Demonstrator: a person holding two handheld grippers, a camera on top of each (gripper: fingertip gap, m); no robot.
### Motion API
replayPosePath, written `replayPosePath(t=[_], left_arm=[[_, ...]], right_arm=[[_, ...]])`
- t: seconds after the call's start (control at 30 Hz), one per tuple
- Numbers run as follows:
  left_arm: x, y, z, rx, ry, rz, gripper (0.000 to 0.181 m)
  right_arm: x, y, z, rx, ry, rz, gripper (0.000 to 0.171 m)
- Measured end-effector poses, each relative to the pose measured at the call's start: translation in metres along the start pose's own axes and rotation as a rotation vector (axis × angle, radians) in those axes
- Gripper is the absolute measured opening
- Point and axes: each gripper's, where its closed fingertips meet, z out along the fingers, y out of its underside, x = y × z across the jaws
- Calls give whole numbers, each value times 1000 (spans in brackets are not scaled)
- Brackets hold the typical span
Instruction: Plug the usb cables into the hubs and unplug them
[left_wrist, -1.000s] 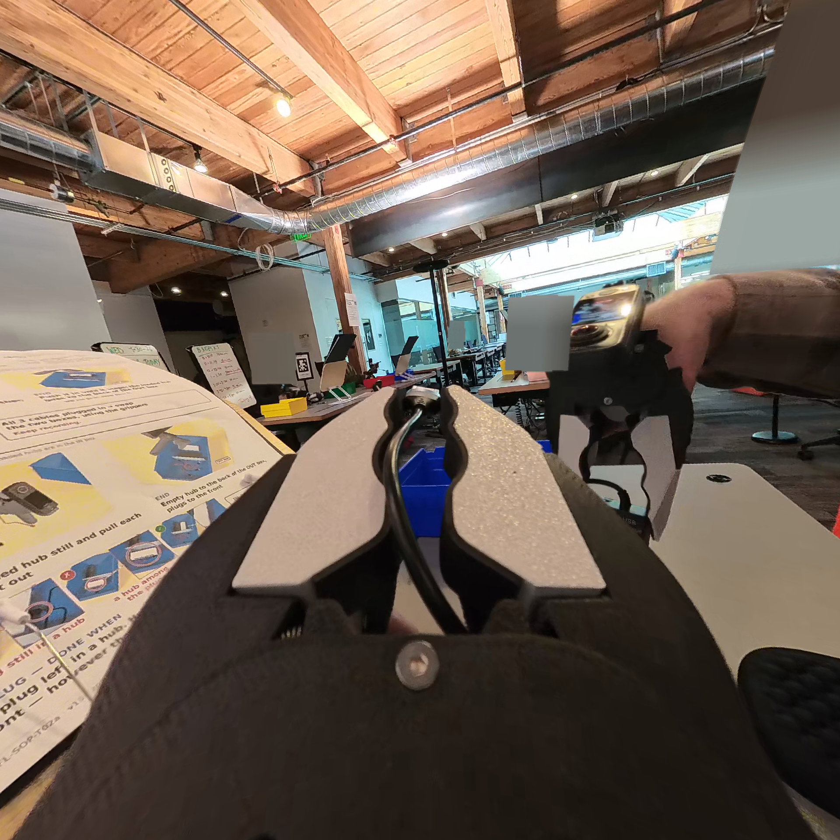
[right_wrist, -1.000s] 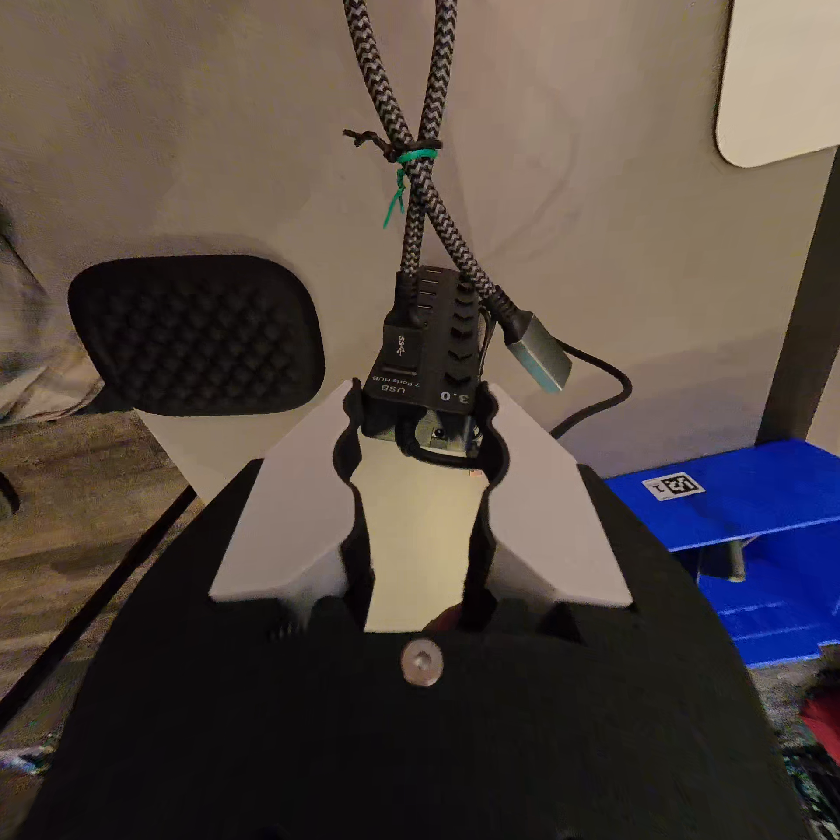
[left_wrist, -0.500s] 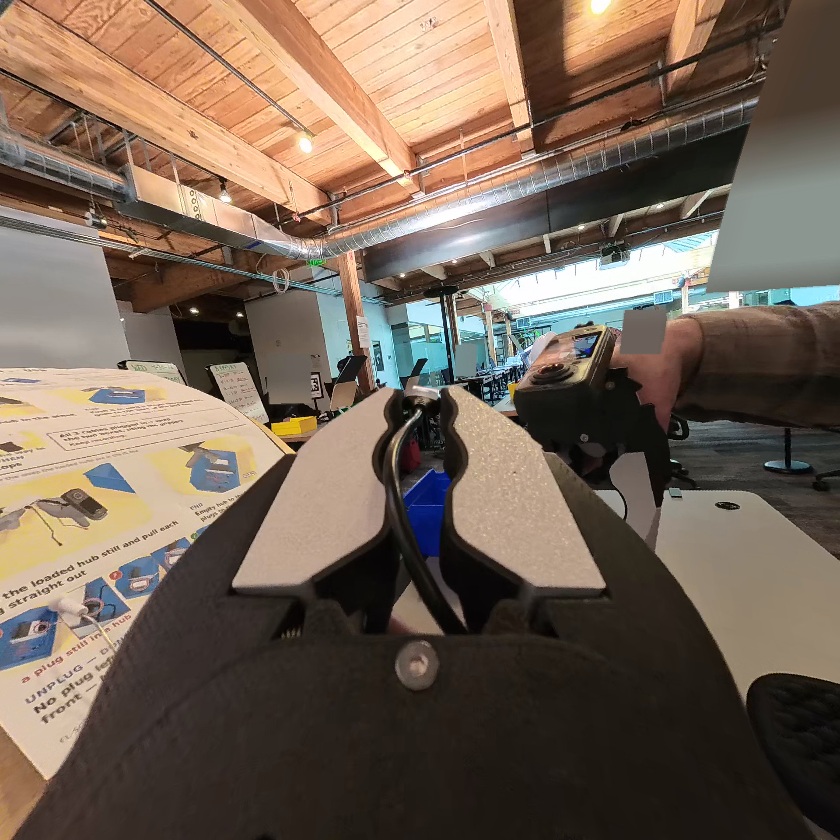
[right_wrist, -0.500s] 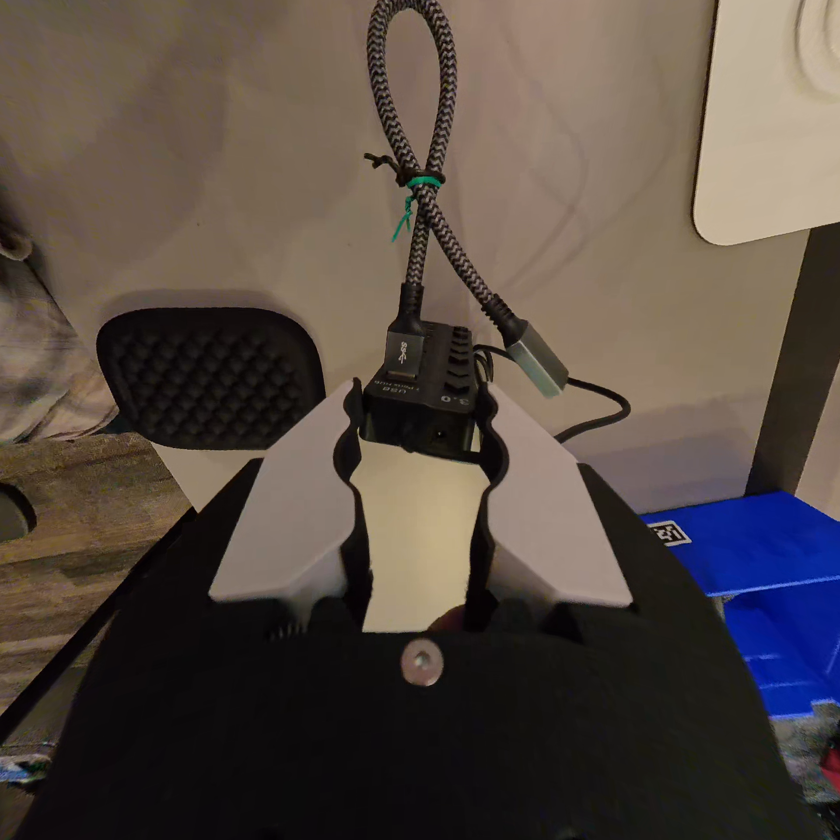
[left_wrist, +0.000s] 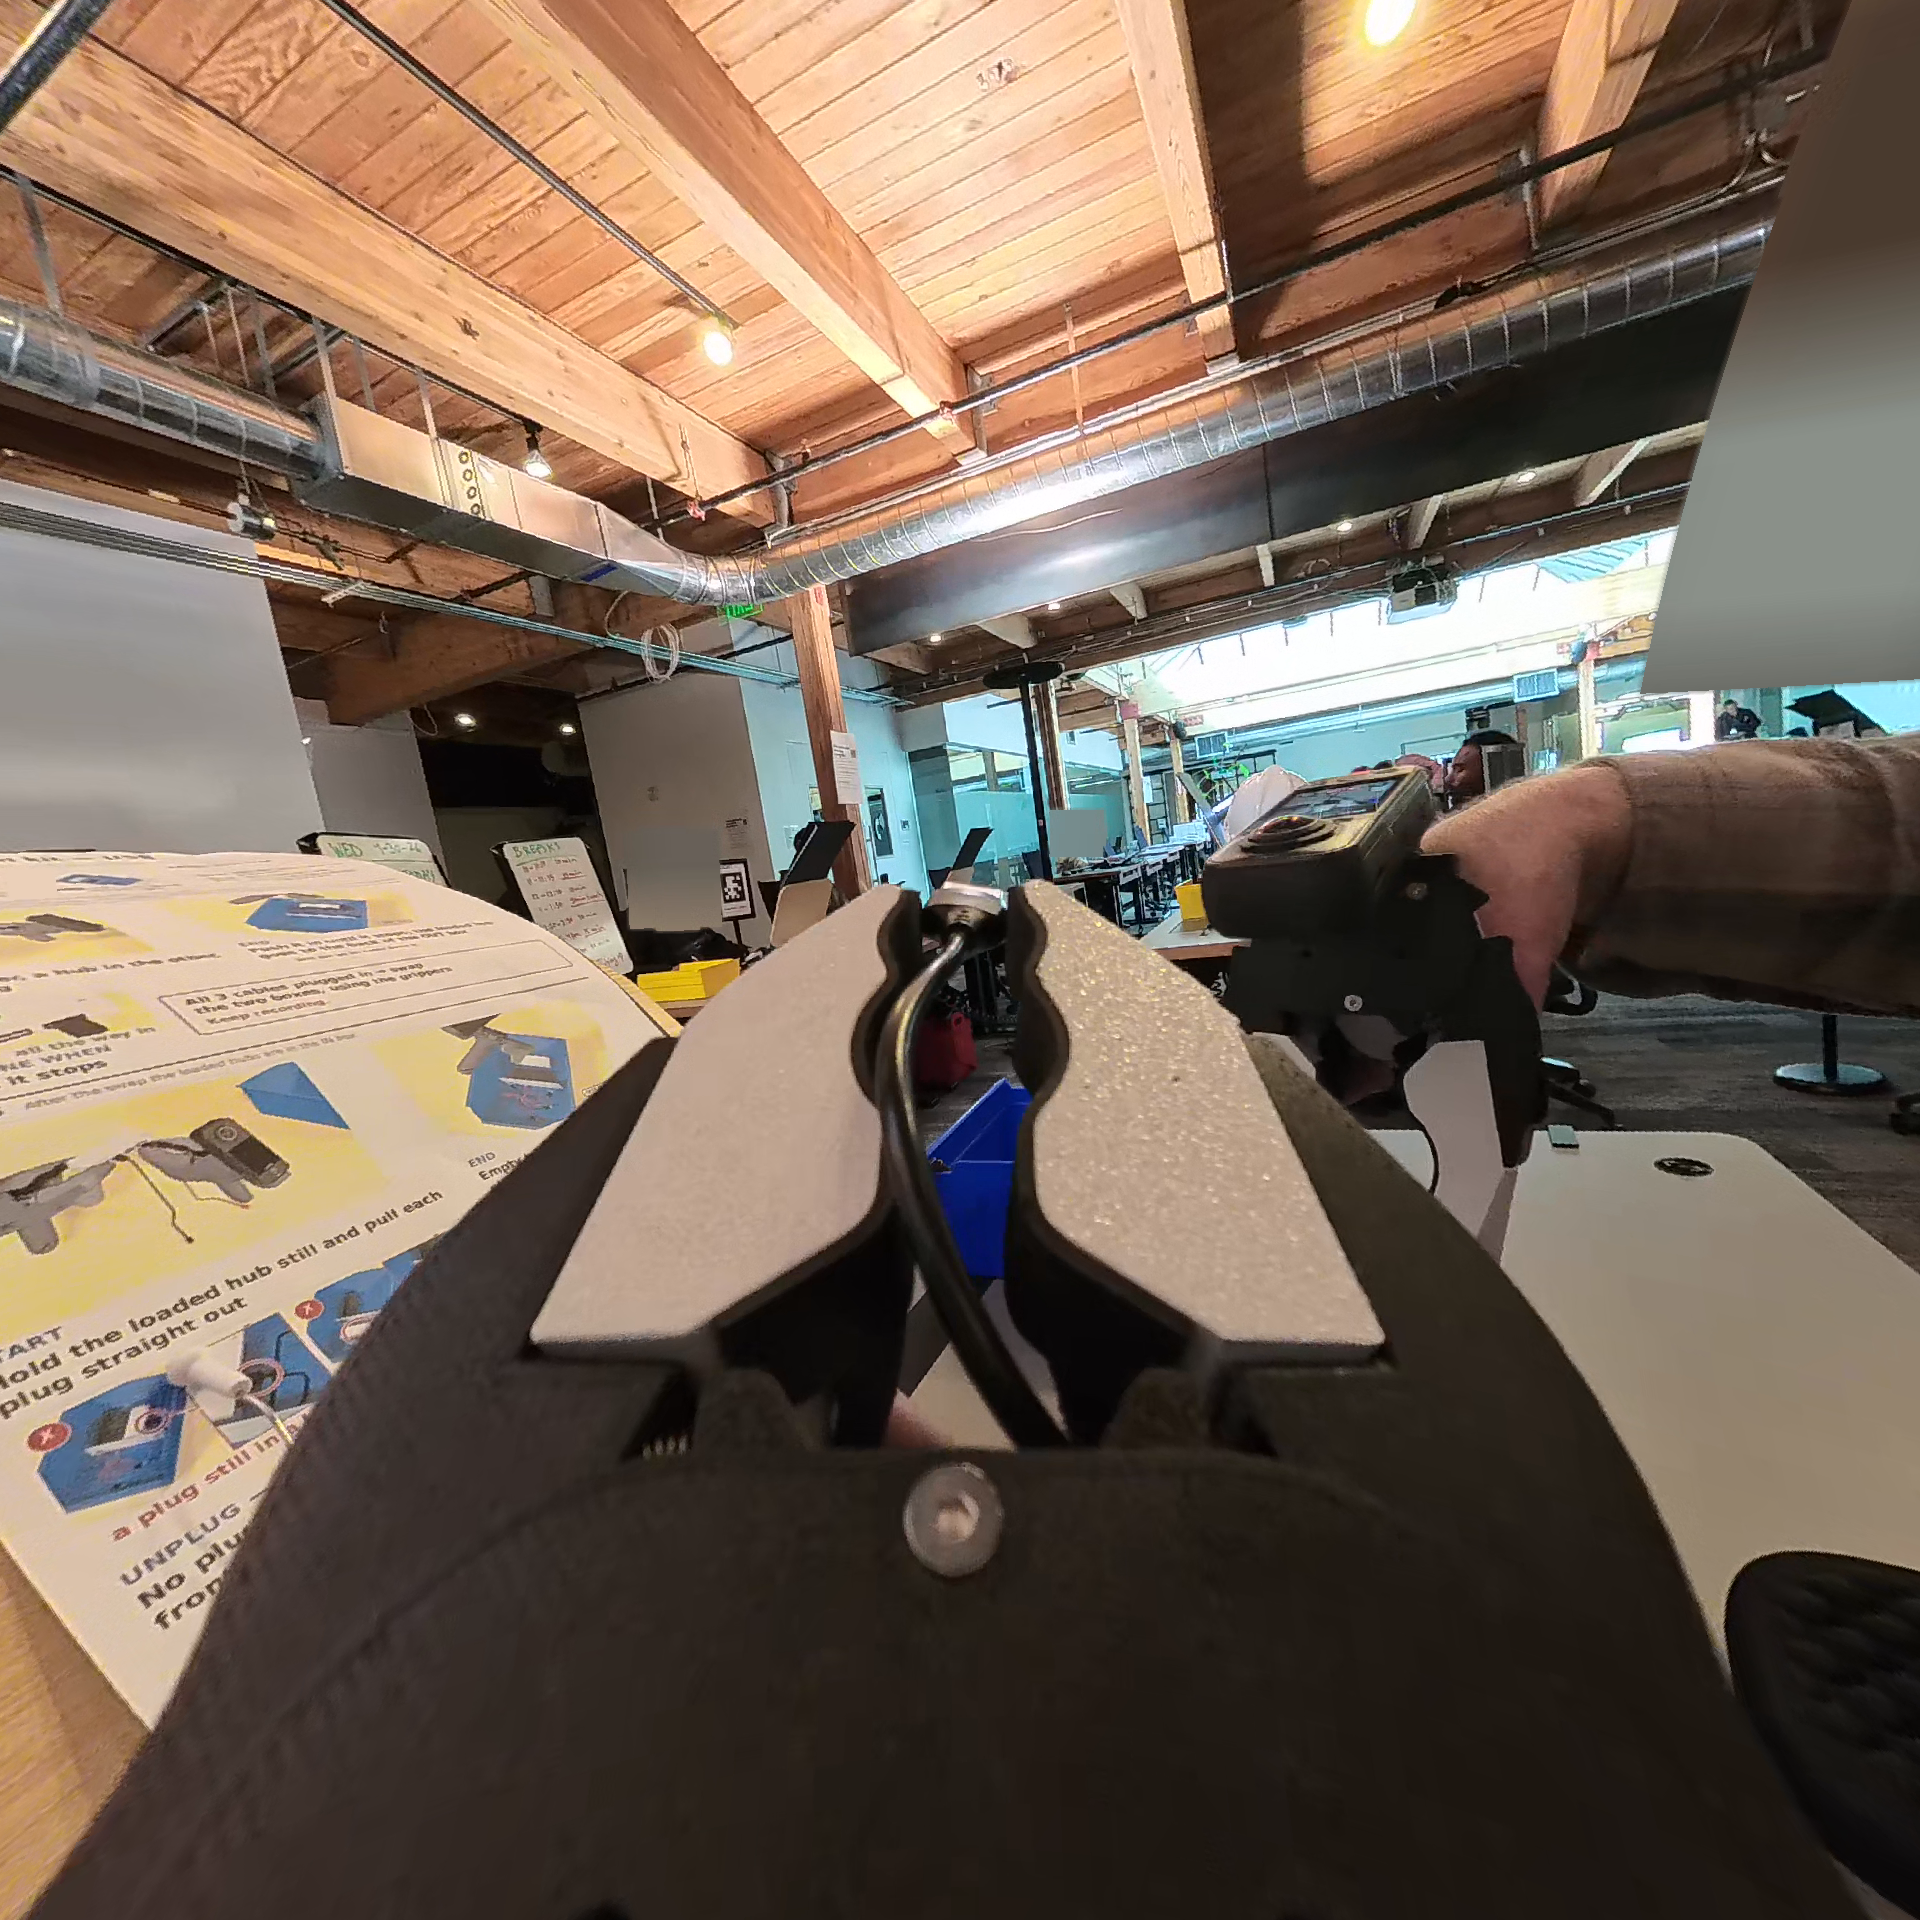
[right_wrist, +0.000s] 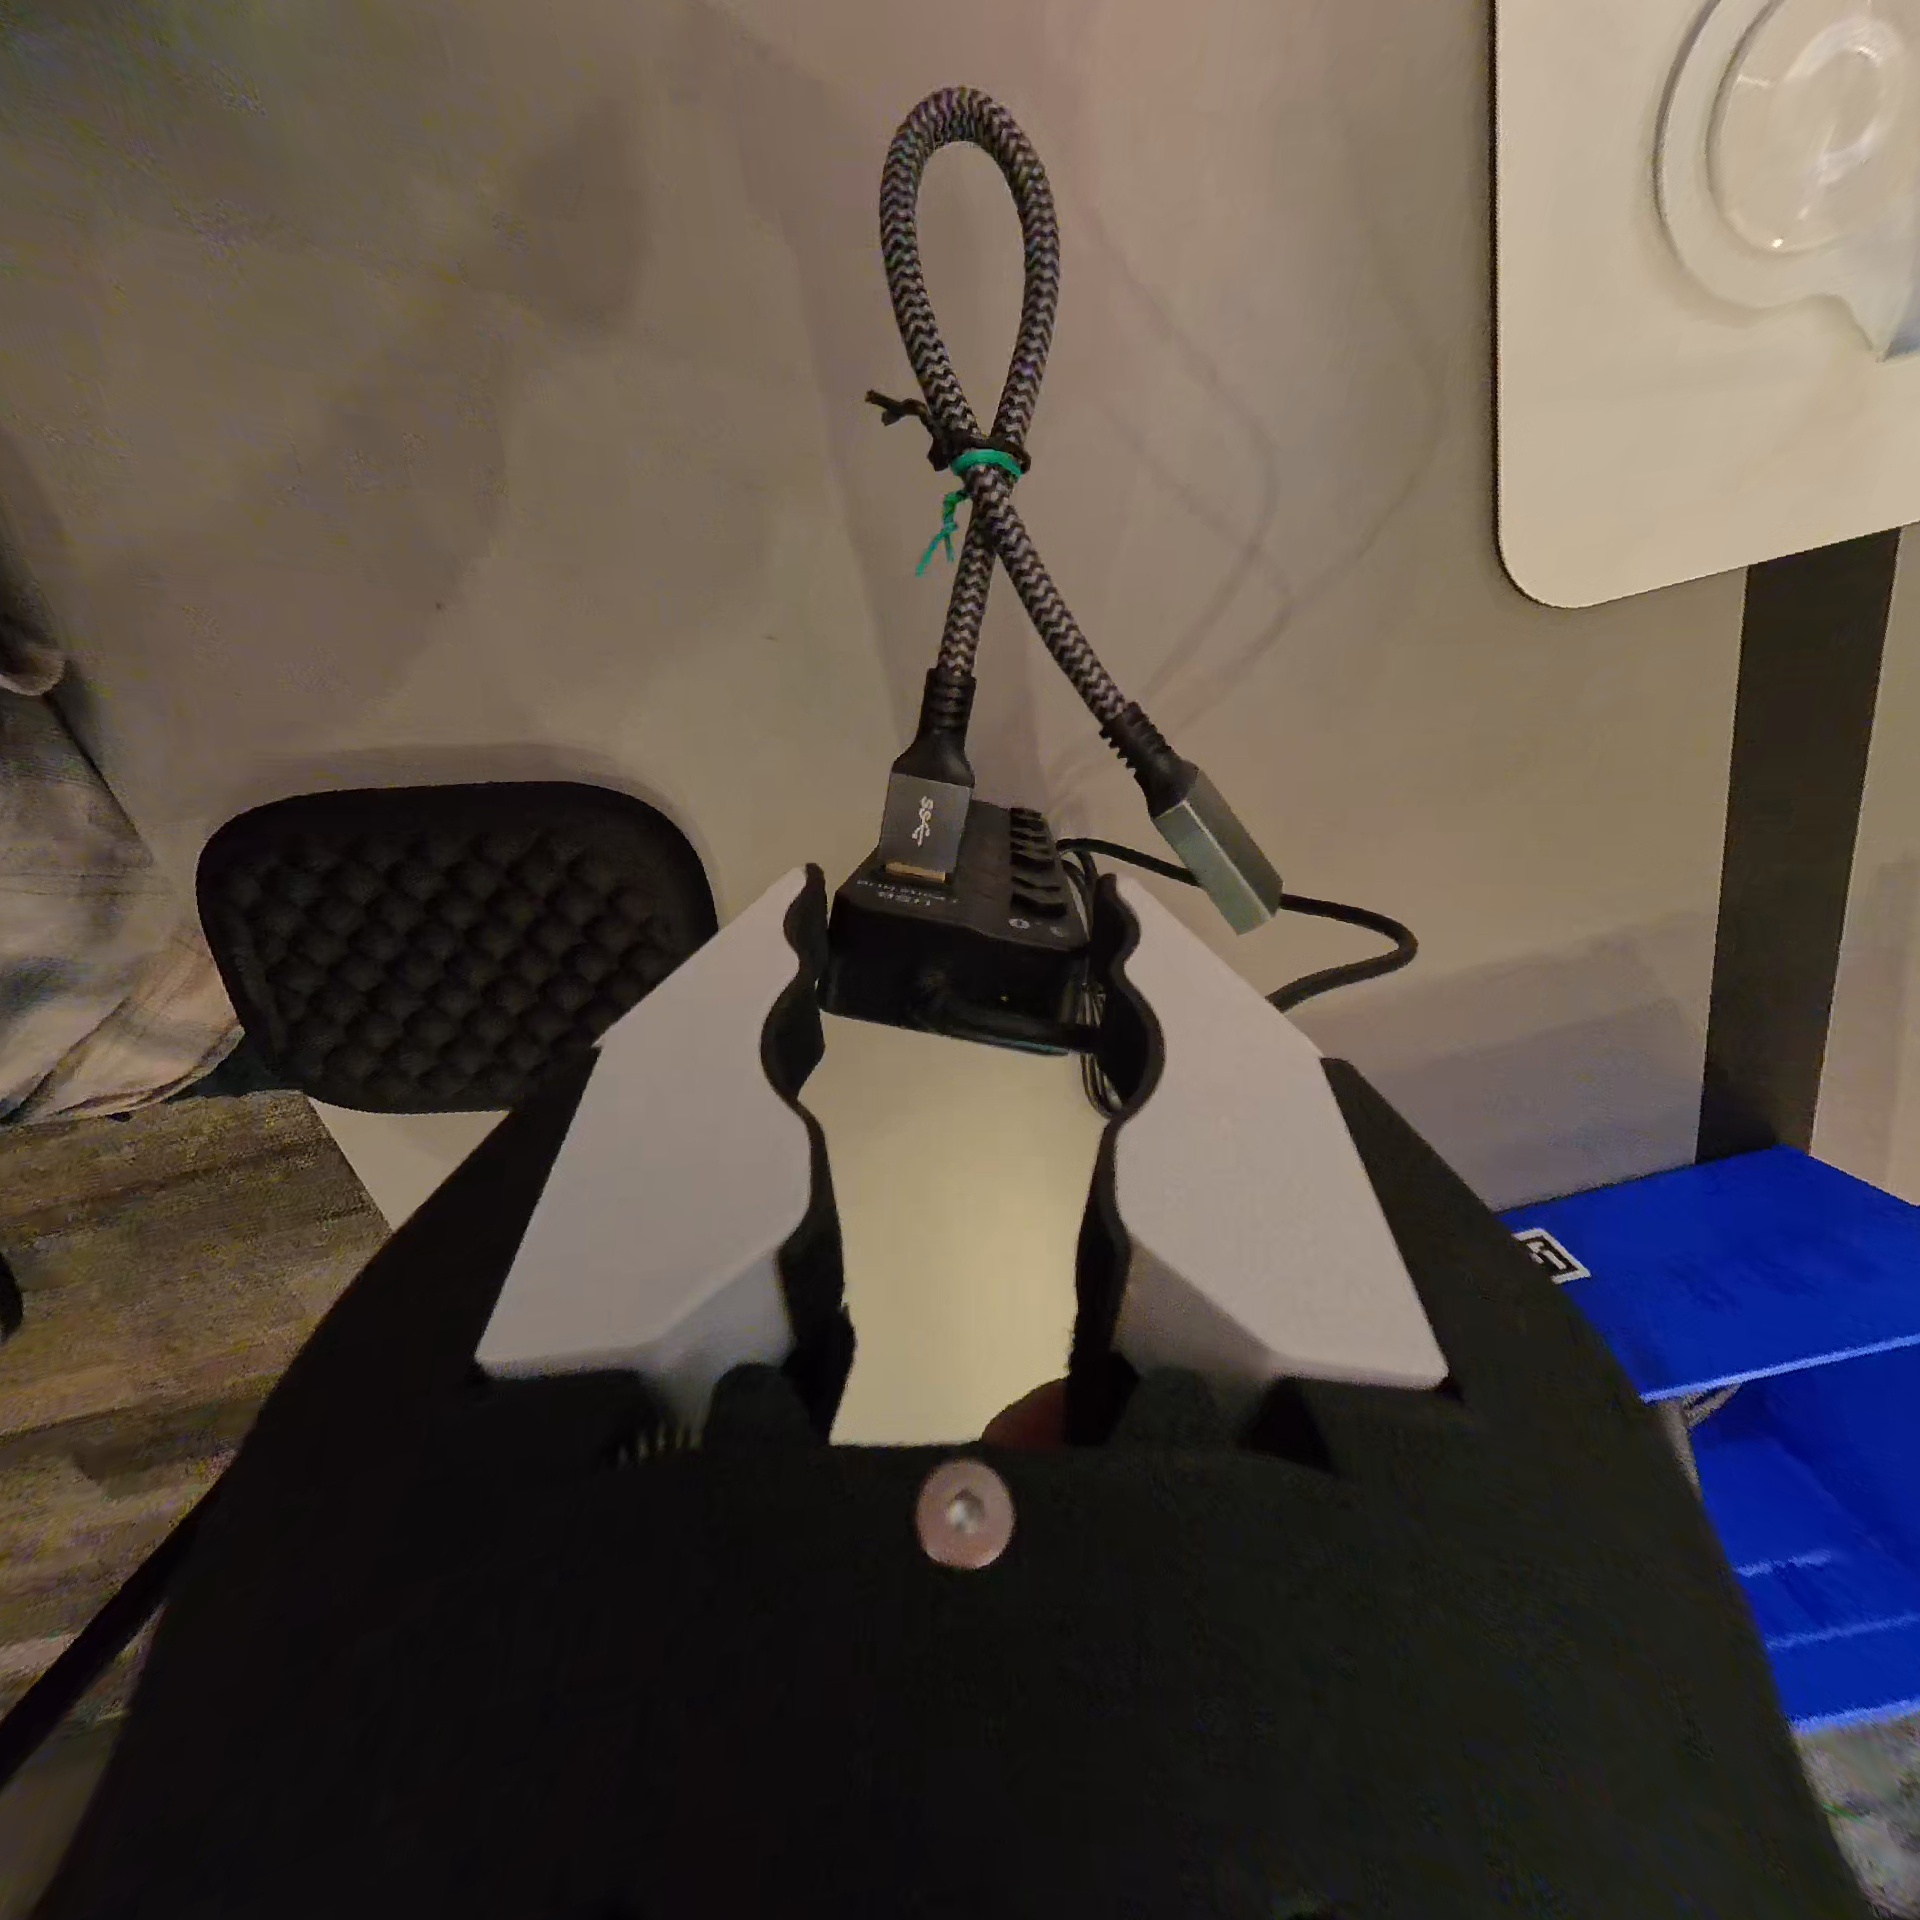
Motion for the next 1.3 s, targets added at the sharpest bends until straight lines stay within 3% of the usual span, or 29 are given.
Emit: replayPosePath(t=[0.83,1.1,1.3], left_arm=[[4,9,6,-22,12,-3,15],[6,9,7,-23,16,-1,15],[4,8,6,-20,14,-3,15]], right_arm=[[14,12,3,-35,129,0,57],[16,31,6,-202,163,-141,64],[25,37,8,-308,246,-353,50]])
